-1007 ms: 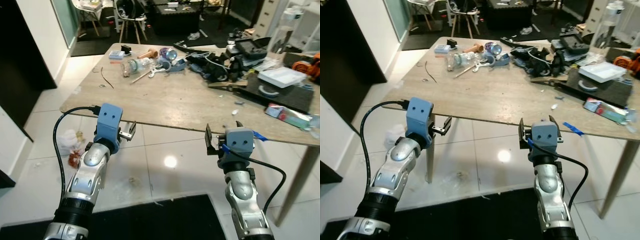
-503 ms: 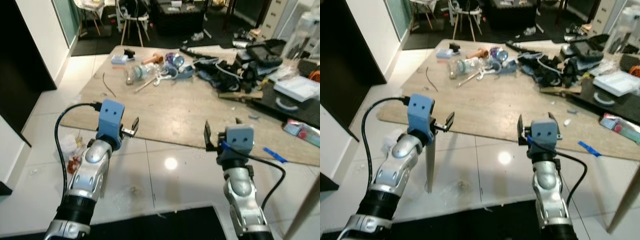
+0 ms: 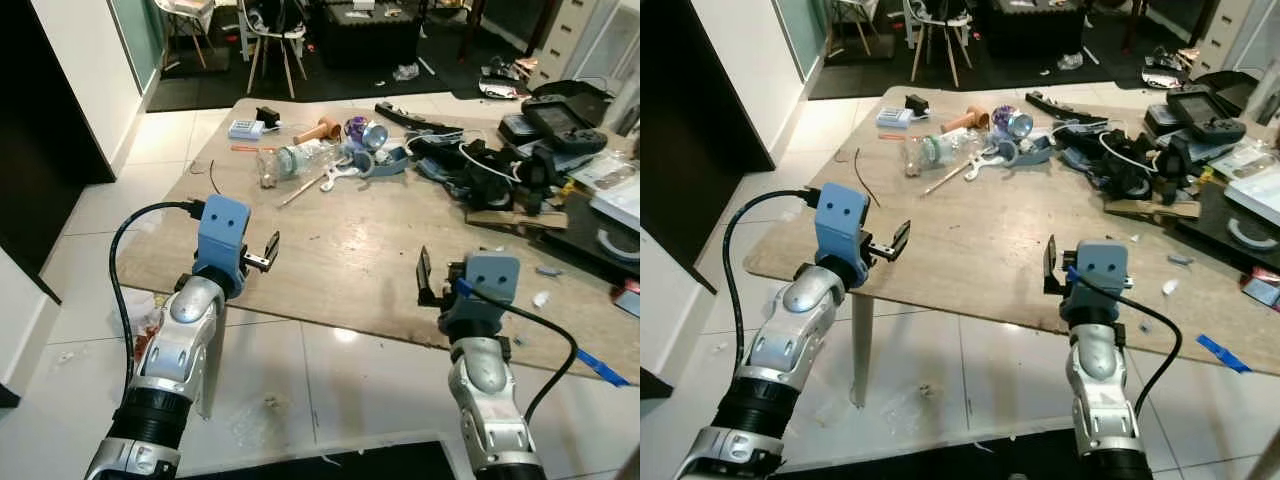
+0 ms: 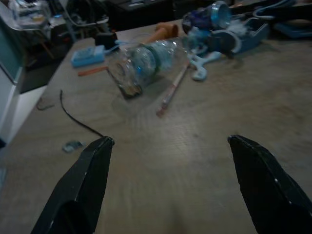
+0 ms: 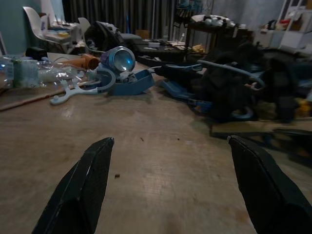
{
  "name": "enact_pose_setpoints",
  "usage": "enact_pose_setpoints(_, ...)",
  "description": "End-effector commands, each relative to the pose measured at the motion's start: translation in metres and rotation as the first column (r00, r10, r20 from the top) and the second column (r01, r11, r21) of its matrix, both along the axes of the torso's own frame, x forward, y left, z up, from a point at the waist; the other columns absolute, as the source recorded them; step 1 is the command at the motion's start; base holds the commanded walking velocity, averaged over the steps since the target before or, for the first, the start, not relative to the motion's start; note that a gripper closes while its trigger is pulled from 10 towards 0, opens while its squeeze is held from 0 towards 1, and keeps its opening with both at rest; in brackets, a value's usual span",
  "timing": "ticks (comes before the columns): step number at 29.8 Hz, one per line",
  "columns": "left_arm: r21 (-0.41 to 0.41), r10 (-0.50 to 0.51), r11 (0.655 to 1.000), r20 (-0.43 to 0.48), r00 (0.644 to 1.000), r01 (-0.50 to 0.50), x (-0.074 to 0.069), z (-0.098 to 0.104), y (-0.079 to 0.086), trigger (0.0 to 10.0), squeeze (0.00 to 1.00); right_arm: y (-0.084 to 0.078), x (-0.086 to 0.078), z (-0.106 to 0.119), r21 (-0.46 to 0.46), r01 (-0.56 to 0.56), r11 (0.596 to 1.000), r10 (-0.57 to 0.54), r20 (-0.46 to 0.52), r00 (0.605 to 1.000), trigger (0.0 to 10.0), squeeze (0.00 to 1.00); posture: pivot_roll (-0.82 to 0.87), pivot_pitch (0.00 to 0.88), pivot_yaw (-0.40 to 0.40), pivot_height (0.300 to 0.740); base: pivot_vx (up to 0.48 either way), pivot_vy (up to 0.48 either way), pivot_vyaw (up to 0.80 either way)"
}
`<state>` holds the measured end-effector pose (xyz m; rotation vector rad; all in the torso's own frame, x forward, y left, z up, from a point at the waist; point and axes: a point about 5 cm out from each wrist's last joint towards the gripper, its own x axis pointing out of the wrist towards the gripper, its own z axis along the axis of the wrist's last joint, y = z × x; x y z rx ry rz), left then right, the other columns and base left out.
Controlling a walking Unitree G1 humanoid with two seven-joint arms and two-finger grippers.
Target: Picking trash to rubbish bin
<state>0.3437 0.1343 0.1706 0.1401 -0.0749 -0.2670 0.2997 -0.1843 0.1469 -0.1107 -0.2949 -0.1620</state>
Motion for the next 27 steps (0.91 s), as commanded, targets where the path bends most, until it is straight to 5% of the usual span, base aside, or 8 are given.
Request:
enact_pose_setpoints(1,0.003,-0.001,1.0,-0.015,1.0,0.001,-0.0007,-0.0023,0.0007,10.0,0.0,-0.0025,-0.001,-0.0049,0.002,0.013,1.0,-0.013,-0.027,1.0,10.0,0.0,-0.05,0.116,0.07,0.74,0.341,0.0,0.0)
enact_pose_setpoints(27,0.002,-0.006,1.0,-0.015,1.0,0.006,-0.0021,-0.0016,-0.0014,10.0,0.0,-0.0031,-0.0017,-0.0056,-0.001,0.02,1.0,-0.02,-0.039,0.999,10.0,0.0,-0.05,0.113,0.067,0.74,0.343,0.0,0.0)
